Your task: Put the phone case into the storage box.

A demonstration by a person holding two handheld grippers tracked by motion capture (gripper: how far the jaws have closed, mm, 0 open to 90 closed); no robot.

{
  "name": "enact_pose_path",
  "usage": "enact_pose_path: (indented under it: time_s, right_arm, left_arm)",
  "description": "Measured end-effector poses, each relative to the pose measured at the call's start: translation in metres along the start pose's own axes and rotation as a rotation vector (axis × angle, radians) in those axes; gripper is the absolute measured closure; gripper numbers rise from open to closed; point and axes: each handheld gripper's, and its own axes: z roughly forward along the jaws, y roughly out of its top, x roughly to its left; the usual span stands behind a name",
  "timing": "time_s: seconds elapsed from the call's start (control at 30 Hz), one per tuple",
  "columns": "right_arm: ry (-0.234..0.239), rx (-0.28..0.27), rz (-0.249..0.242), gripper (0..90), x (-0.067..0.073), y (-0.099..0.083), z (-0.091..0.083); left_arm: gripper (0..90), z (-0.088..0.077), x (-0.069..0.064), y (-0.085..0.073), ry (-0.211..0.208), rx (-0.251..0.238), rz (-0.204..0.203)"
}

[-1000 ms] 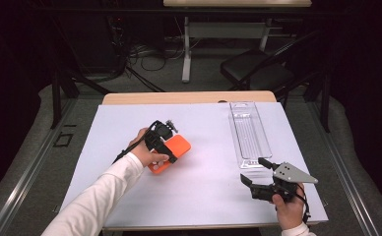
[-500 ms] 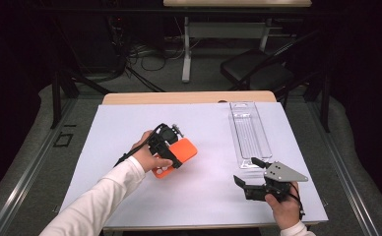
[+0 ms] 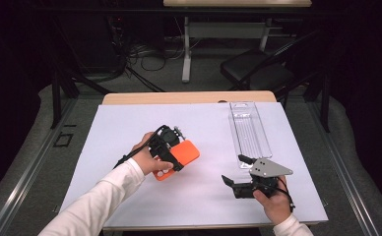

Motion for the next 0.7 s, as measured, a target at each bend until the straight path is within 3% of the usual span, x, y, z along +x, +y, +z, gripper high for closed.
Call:
enact_pose_path:
  time_s: [0.23, 0.43, 0.6, 0.7]
  right_arm:
    - [0.009, -0.022, -0.027, 14.6, 0.005, 0.009, 0.019]
    - [0.059, 0.034, -0.039, 14.6, 0.005, 0.019, 0.039]
    - [0.064, 0.045, -0.029, 14.2, 0.002, 0.022, 0.046]
    - [0.039, 0.071, -0.044, 14.0, 0.000, 0.023, 0.051]
  left_arm:
    - [15.8, -0.002, 0.000, -0.001, -0.006, -0.001, 0.004]
    - [15.8, -0.004, -0.002, -0.001, -0.010, -0.004, 0.009]
    - [15.7, -0.004, -0.003, -0.001, -0.013, 0.000, 0.014]
    - [15.7, -0.005, -0.004, 0.000, -0.015, -0.001, 0.016]
